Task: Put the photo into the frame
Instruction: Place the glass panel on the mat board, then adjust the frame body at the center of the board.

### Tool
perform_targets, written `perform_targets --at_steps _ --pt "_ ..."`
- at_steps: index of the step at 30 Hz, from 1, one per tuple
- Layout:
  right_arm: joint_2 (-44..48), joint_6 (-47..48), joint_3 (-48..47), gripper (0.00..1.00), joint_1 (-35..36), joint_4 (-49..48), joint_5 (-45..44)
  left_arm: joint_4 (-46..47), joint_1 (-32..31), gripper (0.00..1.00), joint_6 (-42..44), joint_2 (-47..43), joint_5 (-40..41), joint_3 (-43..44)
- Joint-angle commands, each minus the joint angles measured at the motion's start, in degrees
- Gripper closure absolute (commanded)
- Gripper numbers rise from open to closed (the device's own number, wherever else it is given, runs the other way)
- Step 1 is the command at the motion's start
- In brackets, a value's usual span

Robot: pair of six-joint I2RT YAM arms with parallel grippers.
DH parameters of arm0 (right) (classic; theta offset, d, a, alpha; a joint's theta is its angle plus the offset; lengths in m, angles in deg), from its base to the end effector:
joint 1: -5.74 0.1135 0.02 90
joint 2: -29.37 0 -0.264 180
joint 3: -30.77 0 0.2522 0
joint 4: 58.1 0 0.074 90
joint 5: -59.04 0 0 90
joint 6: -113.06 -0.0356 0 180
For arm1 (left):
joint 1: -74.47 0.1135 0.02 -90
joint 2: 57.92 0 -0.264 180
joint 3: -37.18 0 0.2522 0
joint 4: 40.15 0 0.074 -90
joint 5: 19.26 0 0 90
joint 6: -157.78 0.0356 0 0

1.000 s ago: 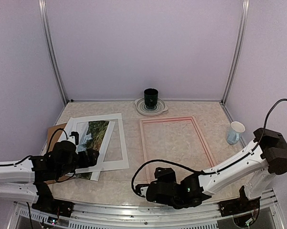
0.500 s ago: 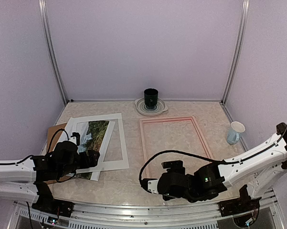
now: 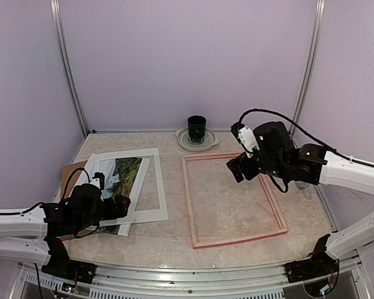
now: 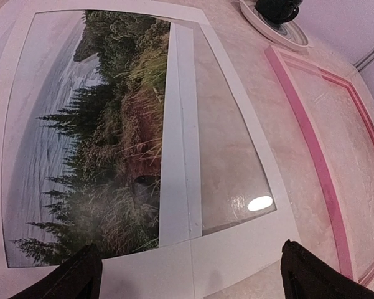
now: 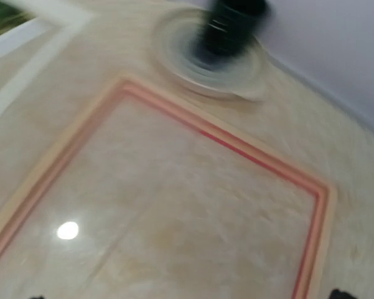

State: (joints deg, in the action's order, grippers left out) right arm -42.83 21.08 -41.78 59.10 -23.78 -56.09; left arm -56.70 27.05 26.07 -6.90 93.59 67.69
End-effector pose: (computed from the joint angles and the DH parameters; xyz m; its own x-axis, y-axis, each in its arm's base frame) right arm 0.1790 0.2153 0.3070 -0.3511 -0.4196 -0.8370 -0.5044 0.8379 -0.2085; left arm 0.1288 -0.1198 0.1660 -0.6164 -0.2354 -0.7514 0.0787 0.9311 -0.3563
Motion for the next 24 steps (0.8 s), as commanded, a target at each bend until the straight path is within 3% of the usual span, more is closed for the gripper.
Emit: perform_targets --at_steps 1,9,24 --pt "-3.4 -12.7 -2.7 0.02 -11.5 4.0 8.8 1.2 -0.3 0.01 0.5 -0.3 -0.5 1.0" --pt "-10.0 -18.5 0.9 0.09 -26.9 0.8 16.5 -0.4 -0.4 0.01 -0.3 -3.4 -0.8 -0.3" --pt "-19.4 -20.0 4.8 0.19 -33.6 -4.8 18.5 -2.2 -0.4 0.01 -1.0 -5.6 -0.3 -0.6"
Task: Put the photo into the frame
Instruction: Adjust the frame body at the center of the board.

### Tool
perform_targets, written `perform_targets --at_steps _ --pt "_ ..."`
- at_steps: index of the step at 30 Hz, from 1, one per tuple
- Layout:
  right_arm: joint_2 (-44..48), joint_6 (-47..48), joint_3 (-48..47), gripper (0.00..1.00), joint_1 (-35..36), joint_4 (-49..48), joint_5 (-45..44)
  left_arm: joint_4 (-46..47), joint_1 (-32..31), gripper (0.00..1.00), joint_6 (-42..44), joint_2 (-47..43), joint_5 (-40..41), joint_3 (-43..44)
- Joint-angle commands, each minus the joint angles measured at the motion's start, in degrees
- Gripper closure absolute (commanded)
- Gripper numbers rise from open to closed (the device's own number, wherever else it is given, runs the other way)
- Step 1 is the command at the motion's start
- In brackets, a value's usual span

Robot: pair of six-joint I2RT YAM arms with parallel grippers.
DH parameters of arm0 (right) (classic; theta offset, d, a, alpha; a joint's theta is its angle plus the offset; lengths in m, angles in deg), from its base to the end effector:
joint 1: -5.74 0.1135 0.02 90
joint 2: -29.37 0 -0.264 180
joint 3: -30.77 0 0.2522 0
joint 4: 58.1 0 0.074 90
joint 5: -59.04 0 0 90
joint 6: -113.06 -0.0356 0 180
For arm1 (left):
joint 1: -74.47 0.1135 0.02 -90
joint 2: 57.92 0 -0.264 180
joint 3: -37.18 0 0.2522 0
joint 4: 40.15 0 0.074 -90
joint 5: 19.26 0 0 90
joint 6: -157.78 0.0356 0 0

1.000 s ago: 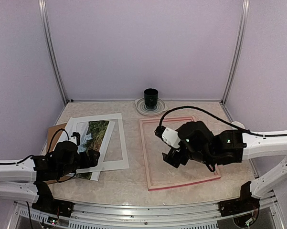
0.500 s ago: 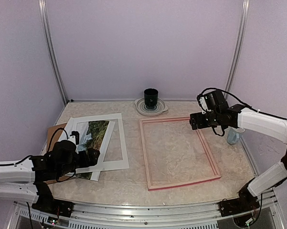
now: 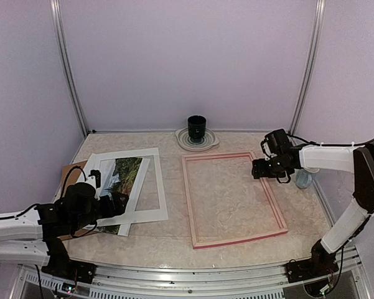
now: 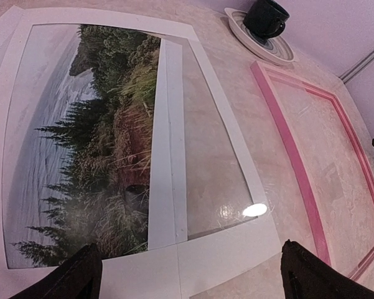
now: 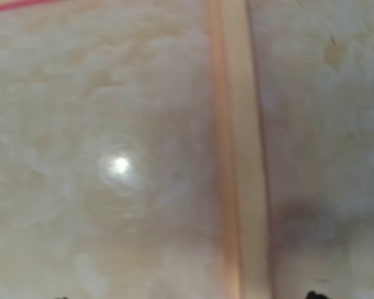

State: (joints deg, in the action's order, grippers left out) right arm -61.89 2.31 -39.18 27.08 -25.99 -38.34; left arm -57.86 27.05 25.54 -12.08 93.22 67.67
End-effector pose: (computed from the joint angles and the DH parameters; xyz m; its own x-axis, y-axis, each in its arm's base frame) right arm 0.3052 0.1143 0.1980 -0.8020 0.0639 -0.5938 -0.0058 0.9934 0.1147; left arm 0.1243 -0.1151 0.1778 -0.5849 -0.2815 -0.7607 0.0951 0.9076 -0.4090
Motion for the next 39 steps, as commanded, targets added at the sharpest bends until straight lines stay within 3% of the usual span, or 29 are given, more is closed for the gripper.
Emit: perform_targets --at_steps 1,8,15,25,32,39 --pt "-0.3 -1.3 3.1 0.19 -1.9 -2.9 1.0 -1.0 -0.3 0.01 -0.6 -0.4 0.1 -0.6" --pt "-0.4 -1.5 7.6 0.24 -2.6 -5.9 5.4 0.2 -0.3 0.01 -0.6 0.3 0.3 -0.8" --pt "0.6 -2.5 11.0 0.37 -2.6 -9.2 12.2 1.5 -0.4 0.01 -0.4 2.6 0.0 -0.3" --pt "2.3 -4.3 14.0 0.40 -0.8 -11.9 17.0 3.1 -0.4 0.01 -0.3 4.1 -0.1 -0.3" --pt "6.6 -4.7 13.9 0.38 0.5 -10.9 12.3 3.5 -0.4 0.01 -0.3 5.5 -0.5 -0.1" --pt "8.7 -2.7 10.9 0.29 -1.1 -6.1 1.7 3.4 -0.4 0.01 -0.3 5.7 -0.5 -0.1"
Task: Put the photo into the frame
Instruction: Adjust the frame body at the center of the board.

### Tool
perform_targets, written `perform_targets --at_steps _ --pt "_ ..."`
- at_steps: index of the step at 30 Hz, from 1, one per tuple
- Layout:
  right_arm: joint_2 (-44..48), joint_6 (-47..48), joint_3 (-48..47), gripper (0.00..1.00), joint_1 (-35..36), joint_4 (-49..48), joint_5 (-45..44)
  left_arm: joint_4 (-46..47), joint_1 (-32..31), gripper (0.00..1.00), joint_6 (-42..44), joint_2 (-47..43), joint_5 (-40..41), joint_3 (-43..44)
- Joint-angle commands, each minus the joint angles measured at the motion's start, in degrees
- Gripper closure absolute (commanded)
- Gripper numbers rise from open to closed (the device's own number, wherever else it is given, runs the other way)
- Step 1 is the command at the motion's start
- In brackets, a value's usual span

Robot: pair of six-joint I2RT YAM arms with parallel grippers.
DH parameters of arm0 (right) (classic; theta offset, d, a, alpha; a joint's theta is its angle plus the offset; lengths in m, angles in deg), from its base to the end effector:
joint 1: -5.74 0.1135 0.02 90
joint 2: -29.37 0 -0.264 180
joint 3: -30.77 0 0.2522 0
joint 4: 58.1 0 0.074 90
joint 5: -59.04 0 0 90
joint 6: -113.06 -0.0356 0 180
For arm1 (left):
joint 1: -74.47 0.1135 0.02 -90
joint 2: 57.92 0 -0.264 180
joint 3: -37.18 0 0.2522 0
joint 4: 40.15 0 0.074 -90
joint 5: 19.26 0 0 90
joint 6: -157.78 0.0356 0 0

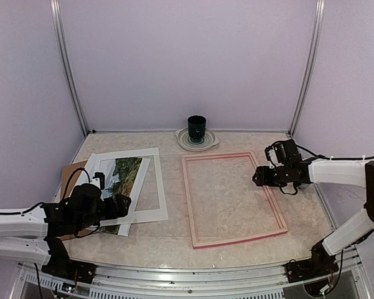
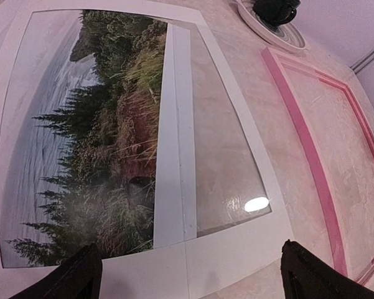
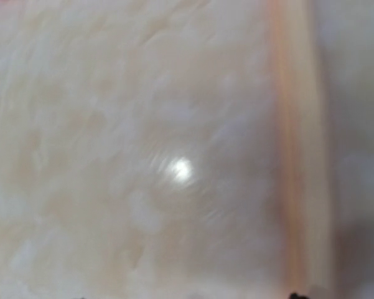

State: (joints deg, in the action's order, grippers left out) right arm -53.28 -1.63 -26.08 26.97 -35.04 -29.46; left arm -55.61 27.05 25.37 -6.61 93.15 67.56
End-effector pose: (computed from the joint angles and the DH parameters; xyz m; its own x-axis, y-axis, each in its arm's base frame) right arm 0.2657 0.1042 0.1830 -0.7957 0.1388 -0.5895 -0.0503 0.9549 0.2927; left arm 0.1295 -0.1208 0.1660 -0.6154 -0.2517 -0.7469 0.0786 0.9233 -0.3759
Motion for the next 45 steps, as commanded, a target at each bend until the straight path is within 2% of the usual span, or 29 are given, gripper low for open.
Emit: perform_targets --at_steps 1,9,13,19,25,40,45 --pt "-0.6 1.6 -2.3 0.28 -1.8 3.2 -7.0 1.2 -0.4 0.01 -0.1 0.2 -0.5 0.0" --pt "-5.0 2.4 -1.9 0.26 -4.6 1.6 -5.9 1.2 -0.3 0.01 -0.3 -0.3 -0.7 -0.1" --pt "-7.1 2.3 -1.7 0.30 -4.6 0.4 -3.8 1.1 -0.4 0.01 -0.4 -0.6 -0.7 -0.2" --pt "-8.4 1.7 -0.1 0.44 -4.6 -1.8 -1.6 1.1 -0.4 0.01 -0.4 -0.7 -0.7 -0.2" --pt "-7.4 0.2 2.8 0.70 -3.8 -5.0 3.9 1.2 -0.4 0.01 -0.3 -0.1 -0.7 -0.2" --pt "-6.4 -2.6 4.3 0.70 5.4 -5.3 -0.7 3.9 -0.4 0.01 -0.5 1.6 -1.2 -0.5" --pt "-6.0 -2.5 3.3 0.65 6.4 -3.2 -2.7 3.9 -0.4 0.01 -0.2 1.4 -0.9 -0.5"
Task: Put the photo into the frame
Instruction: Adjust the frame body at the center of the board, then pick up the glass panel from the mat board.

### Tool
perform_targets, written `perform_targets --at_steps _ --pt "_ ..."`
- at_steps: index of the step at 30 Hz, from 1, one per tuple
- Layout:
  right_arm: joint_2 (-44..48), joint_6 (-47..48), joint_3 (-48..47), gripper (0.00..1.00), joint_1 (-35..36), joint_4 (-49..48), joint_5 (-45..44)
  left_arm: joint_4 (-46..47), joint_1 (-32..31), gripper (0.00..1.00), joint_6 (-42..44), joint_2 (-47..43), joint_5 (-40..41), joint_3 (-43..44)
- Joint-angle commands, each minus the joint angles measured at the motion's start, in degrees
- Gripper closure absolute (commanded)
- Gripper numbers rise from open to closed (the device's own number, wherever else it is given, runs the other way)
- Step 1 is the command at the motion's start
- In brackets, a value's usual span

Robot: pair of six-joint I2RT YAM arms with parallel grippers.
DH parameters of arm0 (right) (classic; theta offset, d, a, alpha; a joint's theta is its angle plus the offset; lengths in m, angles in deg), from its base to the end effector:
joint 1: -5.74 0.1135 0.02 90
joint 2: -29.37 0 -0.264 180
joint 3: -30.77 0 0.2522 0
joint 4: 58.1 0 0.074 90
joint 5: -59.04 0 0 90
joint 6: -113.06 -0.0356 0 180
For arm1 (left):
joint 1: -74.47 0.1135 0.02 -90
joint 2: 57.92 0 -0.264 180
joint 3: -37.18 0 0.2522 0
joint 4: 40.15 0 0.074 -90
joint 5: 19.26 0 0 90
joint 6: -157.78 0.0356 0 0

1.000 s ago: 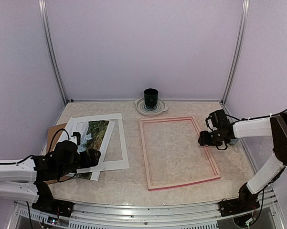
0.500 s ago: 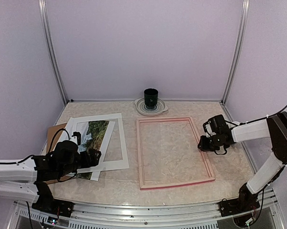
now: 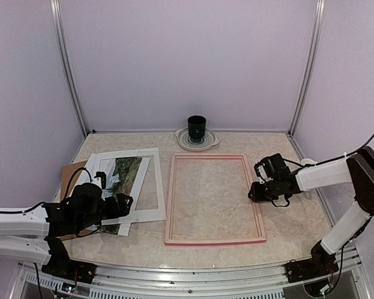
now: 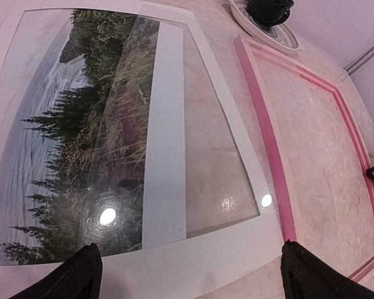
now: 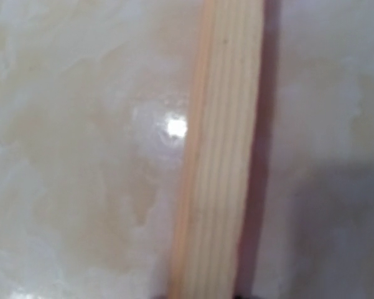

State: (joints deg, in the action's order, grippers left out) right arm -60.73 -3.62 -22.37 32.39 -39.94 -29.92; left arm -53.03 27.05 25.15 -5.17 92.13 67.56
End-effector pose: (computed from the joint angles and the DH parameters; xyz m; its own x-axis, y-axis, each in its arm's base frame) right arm 0.2541 0.1283 0.1360 -0.8607 0.0704 -0.5043 -0.0798 0.9595 0.2701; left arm 0.1320 -0.1244 0.1658 -0.6152 -0.2625 -0.7434 0.0917 0.9127 -0.3982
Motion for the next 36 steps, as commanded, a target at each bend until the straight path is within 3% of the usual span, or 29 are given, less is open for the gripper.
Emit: perform_targets --at_steps 1,7,10,17,27,36 --pt "2.1 -0.4 -0.9 0.62 0.9 2.7 -2.9 1.3 -0.4 0.01 0.1 0.0 0.4 -0.3" --pt "9.1 1.3 -5.7 0.40 0.9 10.0 -5.3 0.3 1.3 0.01 3.3 0.2 1.8 2.9" --pt "12.2 1.7 -8.4 0.35 0.9 12.7 -3.7 1.3 4.9 0.01 5.6 1.0 -0.8 4.6" --pt "13.4 -2.6 -12.0 0.30 3.5 11.5 8.7 4.9 12.1 0.01 10.4 5.6 -6.6 8.6" --pt "1.7 -12.3 -14.3 0.28 8.8 -1.1 18.4 19.4 13.4 0.01 11.7 18.3 -10.8 6.9" --pt "-9.2 -20.7 -16.0 0.28 10.9 -11.1 23.1 26.9 13.6 0.01 13.3 22.3 -13.9 4.0"
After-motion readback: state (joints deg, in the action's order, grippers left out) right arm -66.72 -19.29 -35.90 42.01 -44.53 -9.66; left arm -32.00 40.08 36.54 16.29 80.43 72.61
